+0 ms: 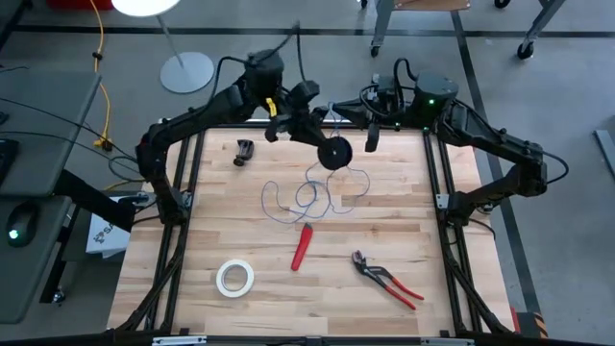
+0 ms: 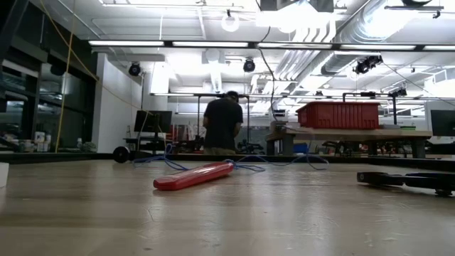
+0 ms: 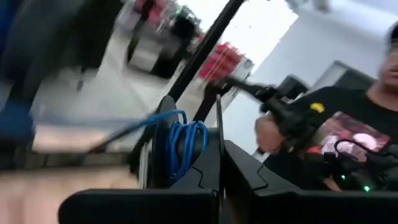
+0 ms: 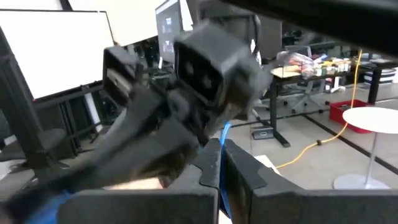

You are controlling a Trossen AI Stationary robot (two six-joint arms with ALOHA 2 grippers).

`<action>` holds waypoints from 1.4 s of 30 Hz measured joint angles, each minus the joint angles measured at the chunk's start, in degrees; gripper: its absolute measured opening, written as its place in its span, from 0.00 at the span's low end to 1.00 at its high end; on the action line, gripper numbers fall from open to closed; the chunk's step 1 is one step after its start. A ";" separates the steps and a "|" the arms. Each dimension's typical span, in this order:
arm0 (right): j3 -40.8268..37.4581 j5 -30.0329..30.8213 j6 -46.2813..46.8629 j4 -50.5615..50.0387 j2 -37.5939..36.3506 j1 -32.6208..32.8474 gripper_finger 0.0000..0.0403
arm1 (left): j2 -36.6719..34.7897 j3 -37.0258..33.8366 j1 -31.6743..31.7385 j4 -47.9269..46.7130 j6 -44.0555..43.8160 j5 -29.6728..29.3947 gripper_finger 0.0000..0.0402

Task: Coil cords
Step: Coil the blue wire cable onto the black spool

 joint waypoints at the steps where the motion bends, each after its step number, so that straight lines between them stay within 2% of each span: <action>1: 0.00 0.00 0.31 0.00 0.00 0.17 0.00 | 0.26 0.00 -0.11 5.08 -2.38 0.00 0.00; 5: 0.00 0.00 0.33 -0.04 0.02 1.00 0.00 | 0.77 0.00 0.01 22.56 -10.61 -1.80 0.00; 11: 0.00 -0.06 0.32 -0.17 0.02 2.34 0.00 | 0.61 0.02 1.36 36.76 -15.42 -8.79 0.00; 16: 0.00 -0.07 0.74 -0.94 0.04 3.10 0.00 | 0.26 0.02 3.17 41.38 -15.67 -12.13 0.00; 21: 0.00 -0.06 0.75 -2.73 0.04 3.92 0.00 | -1.06 0.02 7.17 40.32 -15.68 -9.17 0.00; 26: 0.00 0.00 0.75 -4.13 0.04 4.62 0.00 | -3.41 0.02 12.04 32.20 -12.28 -6.99 0.00; 30: 0.04 0.23 0.75 -4.83 0.04 4.79 0.00 | -5.73 0.02 15.42 21.23 -6.40 -5.87 0.00; 36: 0.04 0.00 -0.30 -5.45 0.04 4.81 0.00 | -9.53 0.02 17.71 -7.37 9.23 -4.51 0.00; 40: 0.03 -0.02 -0.99 -5.48 0.05 4.31 0.00 | -10.70 0.04 17.32 -28.11 20.82 -6.94 0.00; 42: 0.02 0.00 -0.93 -5.51 0.09 3.80 0.00 | -10.64 0.04 16.11 -35.52 24.73 -7.50 0.00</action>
